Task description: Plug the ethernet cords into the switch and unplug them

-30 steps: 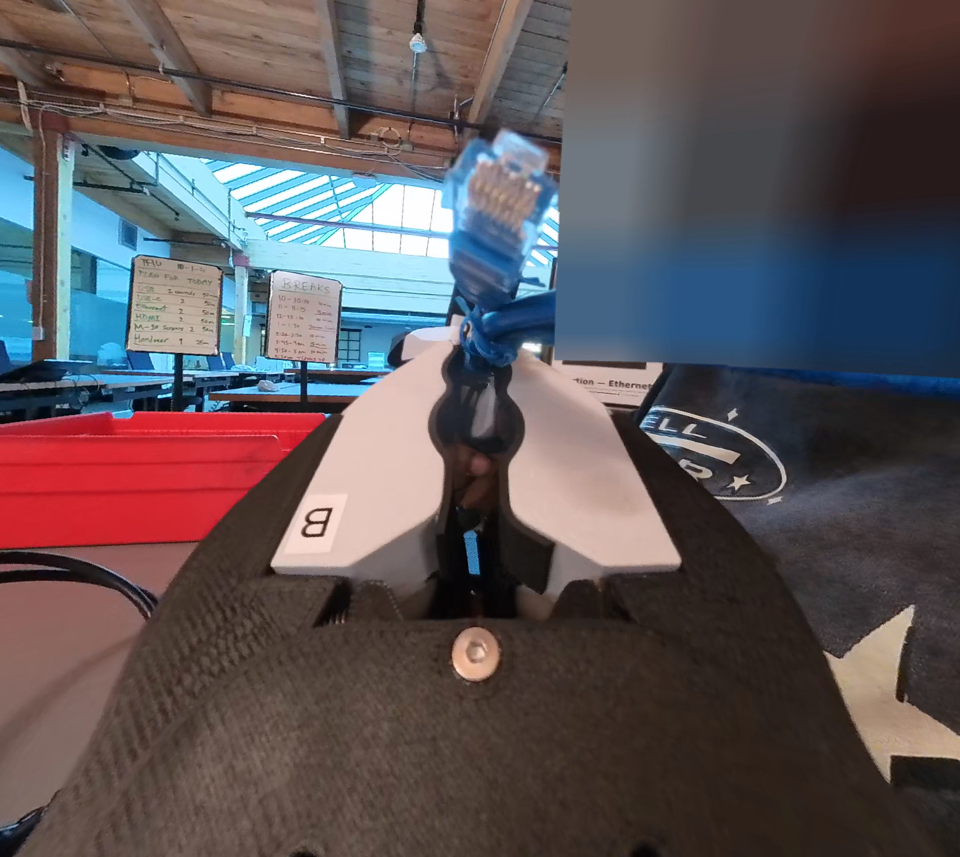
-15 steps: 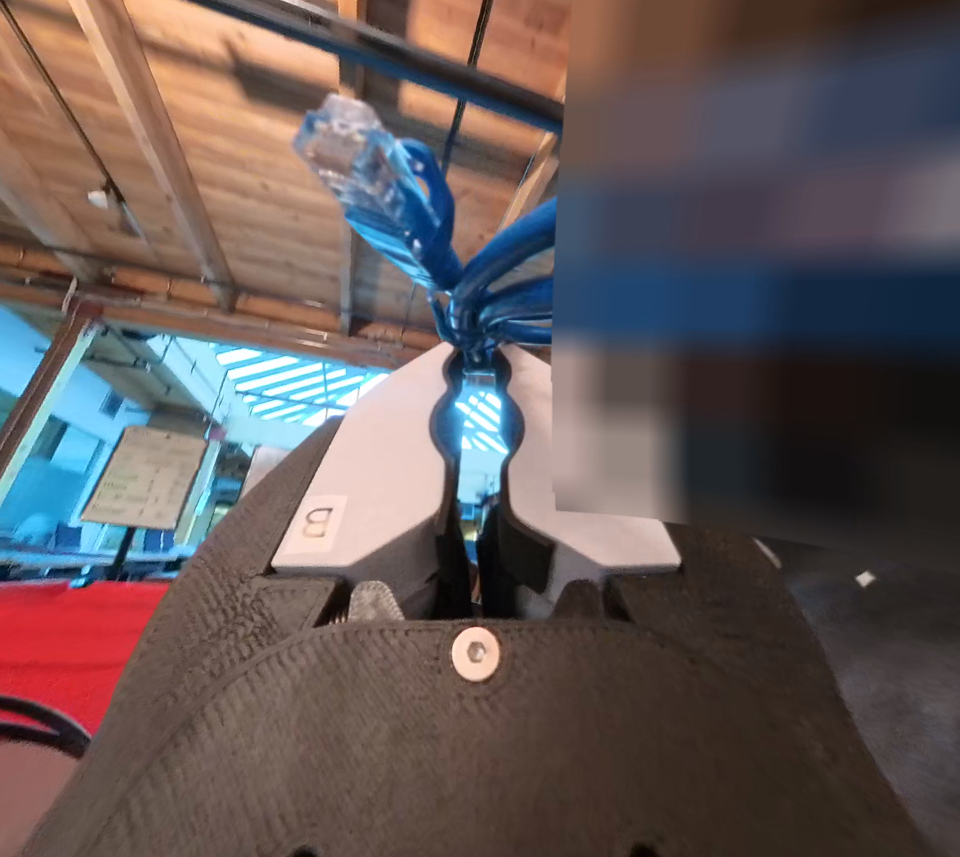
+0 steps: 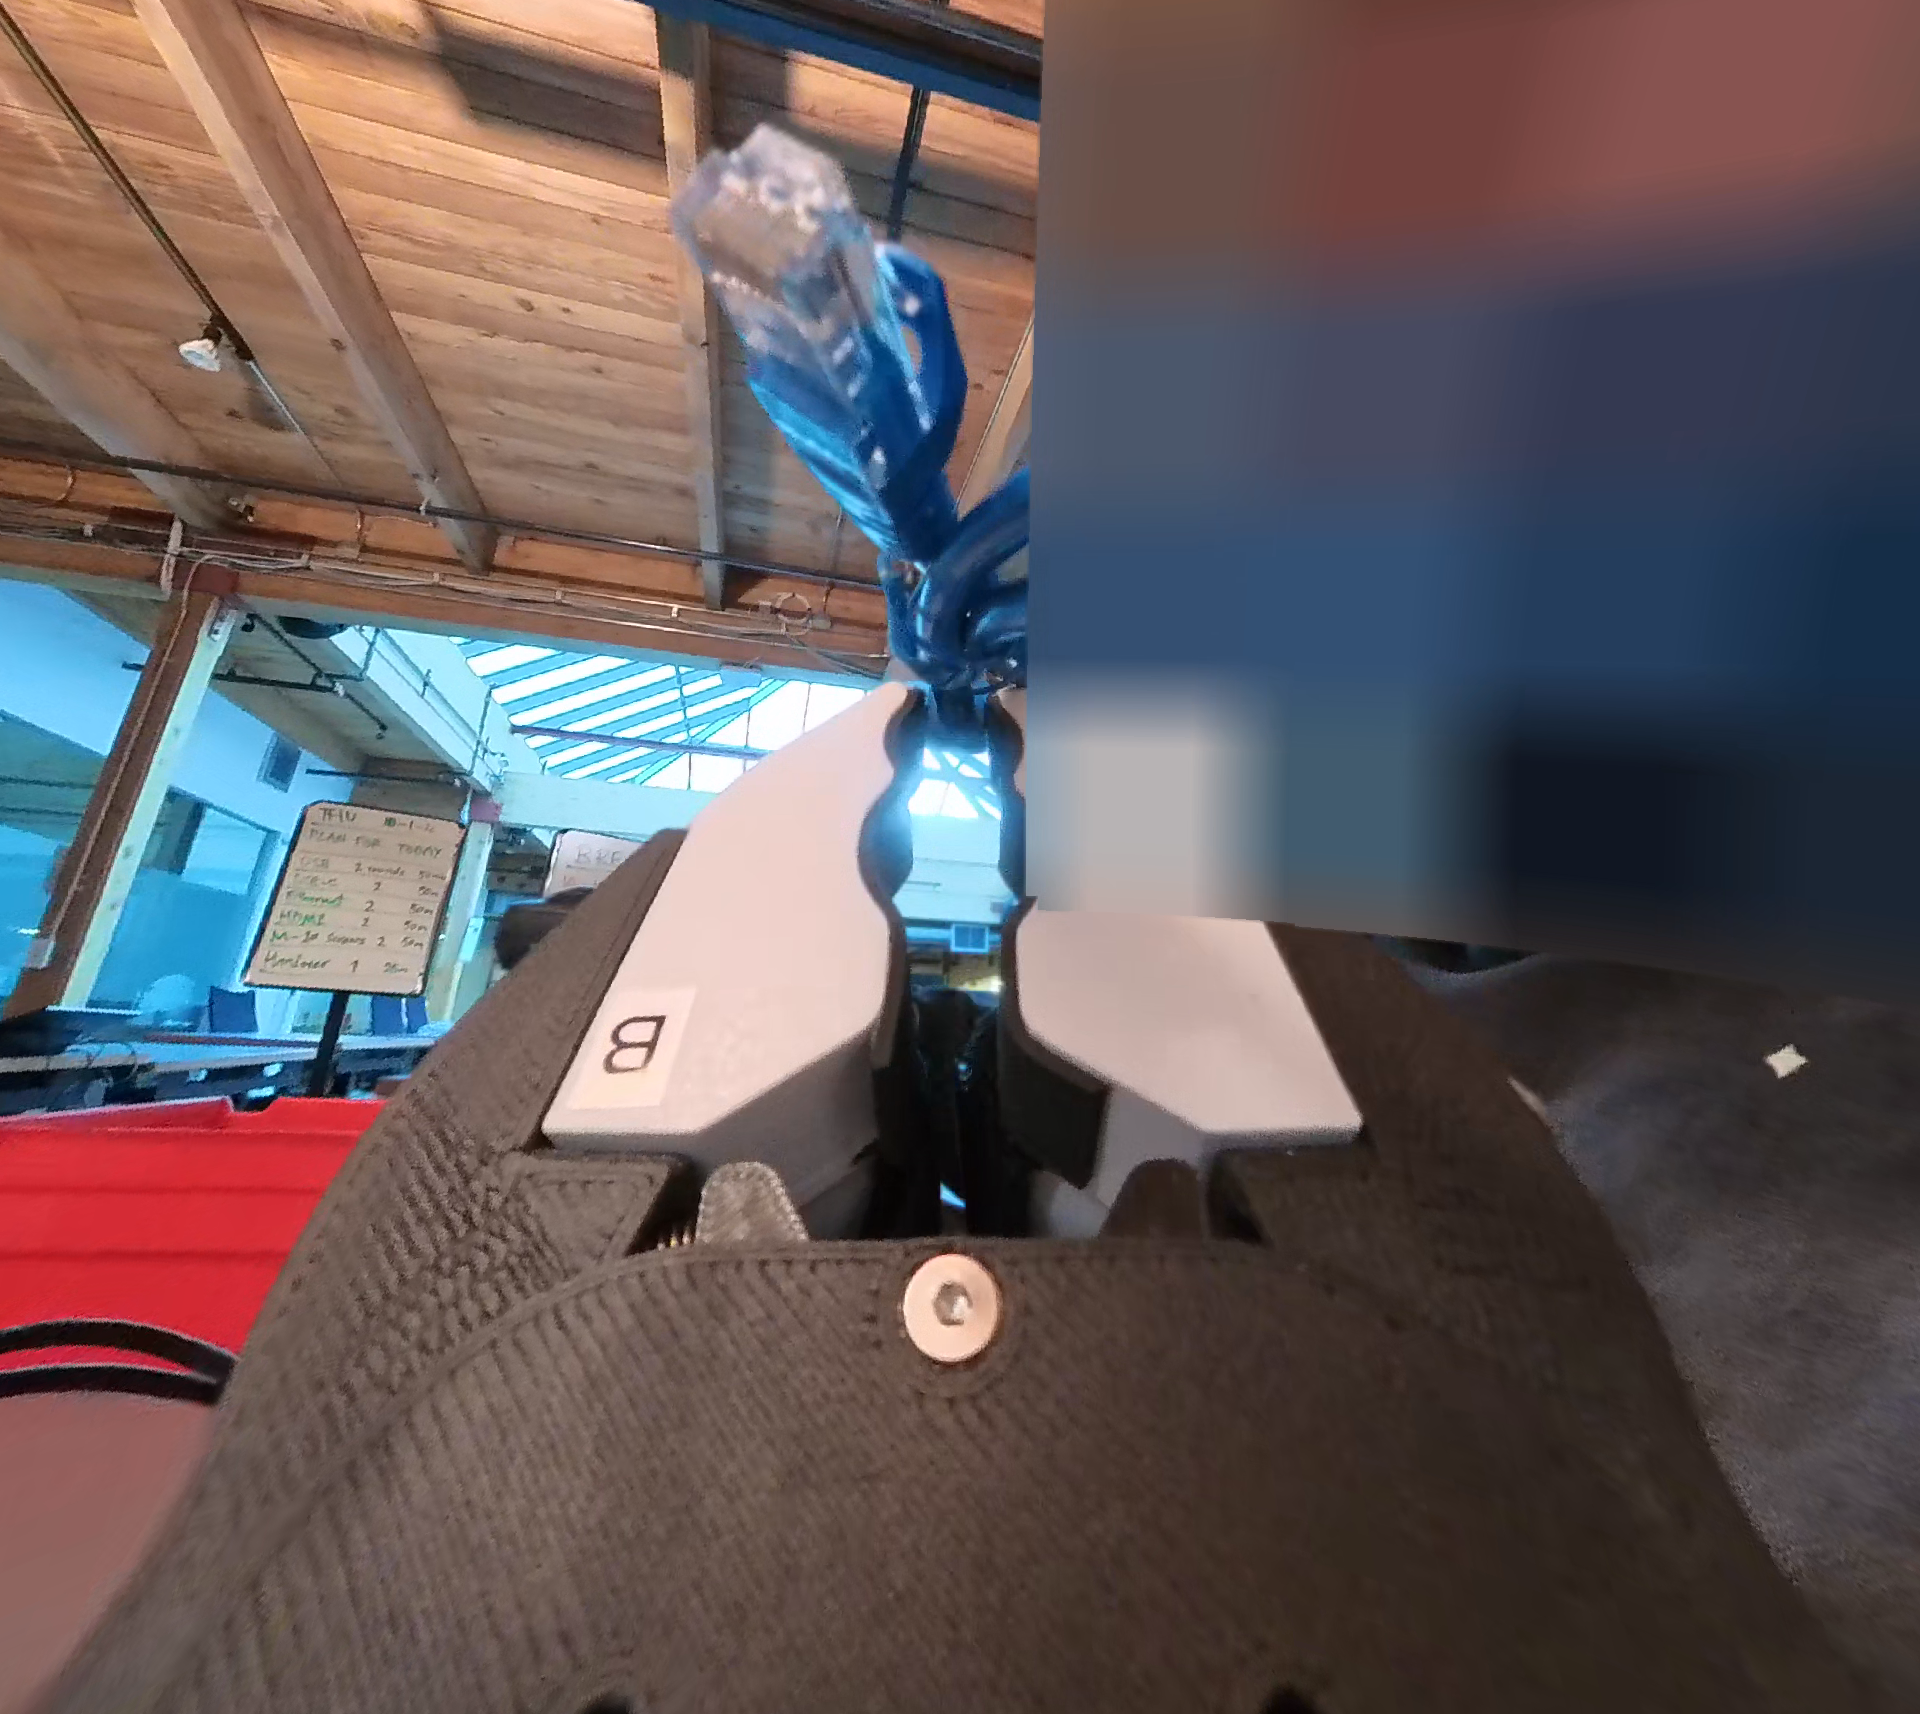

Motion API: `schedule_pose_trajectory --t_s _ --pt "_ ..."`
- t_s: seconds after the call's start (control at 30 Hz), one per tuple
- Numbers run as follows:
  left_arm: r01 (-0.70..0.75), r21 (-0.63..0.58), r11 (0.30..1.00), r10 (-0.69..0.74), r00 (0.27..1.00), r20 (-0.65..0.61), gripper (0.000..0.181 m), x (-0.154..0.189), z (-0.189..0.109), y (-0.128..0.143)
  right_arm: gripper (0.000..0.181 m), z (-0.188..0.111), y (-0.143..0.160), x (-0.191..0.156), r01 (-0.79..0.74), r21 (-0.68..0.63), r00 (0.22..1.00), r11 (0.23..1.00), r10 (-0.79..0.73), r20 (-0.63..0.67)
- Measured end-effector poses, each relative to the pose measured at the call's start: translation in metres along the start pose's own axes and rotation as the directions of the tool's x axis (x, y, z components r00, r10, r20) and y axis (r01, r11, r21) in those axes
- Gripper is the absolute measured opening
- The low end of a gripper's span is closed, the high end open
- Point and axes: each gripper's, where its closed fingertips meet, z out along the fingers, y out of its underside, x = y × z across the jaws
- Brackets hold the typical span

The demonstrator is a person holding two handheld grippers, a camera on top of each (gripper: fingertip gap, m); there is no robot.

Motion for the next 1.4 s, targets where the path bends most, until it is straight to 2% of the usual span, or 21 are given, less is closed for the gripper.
schedule_pose_trajectory --t_s 0.03,0.23,0.27,0.33,0.43,0.53,0.67,0.73,0.83,0.9,0.97,1.03,1.13,1.2,1.27,1.4 --pt "-0.003 -0.005 1.000 0.003 1.000 -0.001 0.011 0.000 0.000 0.001 0.110 0.002 -0.002 0.001 0.030 -0.026 0.999 0.999 -0.030 0.016" --pt "-0.008 -0.016 1.000 0.008 1.000 0.001 0.011 0.001 0.001 0.002 0.112 0.025 0.004 -0.005 0.131 -0.190 0.987 0.973 -0.110 0.120" --pt "-0.006 -0.016 1.000 0.007 1.000 0.001 0.011 0.001 0.000 0.002 0.106 0.028 0.004 -0.008 0.122 -0.196 0.983 0.973 -0.092 0.157" --pt "-0.009 -0.021 1.000 0.009 1.000 0.002 0.011 0.001 0.001 0.002 0.091 0.030 0.000 -0.008 0.078 -0.165 0.984 0.983 -0.049 0.174" --pt "-0.020 -0.042 0.999 0.021 1.000 0.008 0.012 0.000 0.002 0.006 0.091 0.030 -0.003 -0.007 0.080 -0.094 0.987 0.992 -0.066 0.144" --pt "-0.021 -0.066 0.998 0.022 1.000 0.018 0.011 -0.001 0.003 0.010 0.091 0.027 -0.007 -0.006 0.111 0.002 0.993 0.994 -0.111 0.032" --pt "-0.040 -0.136 0.990 0.043 0.999 0.022 0.011 -0.002 0.007 0.024 0.091 0.012 -0.018 -0.006 0.187 0.121 0.964 0.975 -0.159 -0.214" --pt "-0.064 -0.194 0.979 0.070 0.997 0.023 0.011 -0.001 0.011 0.038 0.091 0.001 -0.027 -0.011 0.237 0.181 0.930 0.955 -0.169 -0.326" --pt "-0.128 -0.327 0.936 0.150 0.988 0.044 0.011 -0.005 0.017 0.073 0.090 -0.015 -0.044 -0.023 0.309 0.260 0.878 0.915 -0.169 -0.448" --pt "-0.161 -0.358 0.920 0.182 0.983 0.028 0.011 -0.004 0.022 0.089 0.090 -0.025 -0.055 -0.036 0.373 0.308 0.847 0.875 -0.186 -0.497" --pt "-0.205 -0.374 0.904 0.229 0.973 0.022 0.011 -0.006 0.023 0.094 0.090 -0.033 -0.066 -0.048 0.435 0.347 0.820 0.831 -0.206 -0.534" --pt "-0.231 -0.342 0.911 0.246 0.969 0.002 0.011 -0.004 0.021 0.083 0.090 -0.039 -0.068 -0.053 0.464 0.355 0.804 0.812 -0.217 -0.553" --pt "-0.158 -0.205 0.966 0.130 0.981 -0.142 0.011 0.025 0.018 0.047 0.090 -0.037 -0.057 -0.049 0.426 0.355 0.833 0.832 -0.208 -0.512" --pt "-0.138 -0.134 0.981 0.109 0.974 -0.199 0.010 0.036 0.012 0.021 0.090 -0.031 -0.042 -0.047 0.403 0.339 0.860 0.850 -0.225 -0.458" --pt "-0.164 -0.088 0.983 0.147 0.973 -0.176 0.011 0.033 0.005 0.002 0.090 -0.024 -0.026 -0.052 0.430 0.329 0.874 0.841 -0.296 -0.385" --pt "-0.213 -0.055 0.976 0.211 0.977 -0.040 0.011 0.011 -0.004 -0.014 0.090 -0.009 0.009 -0.055 0.427 0.312 0.903 0.849 -0.385 -0.188"
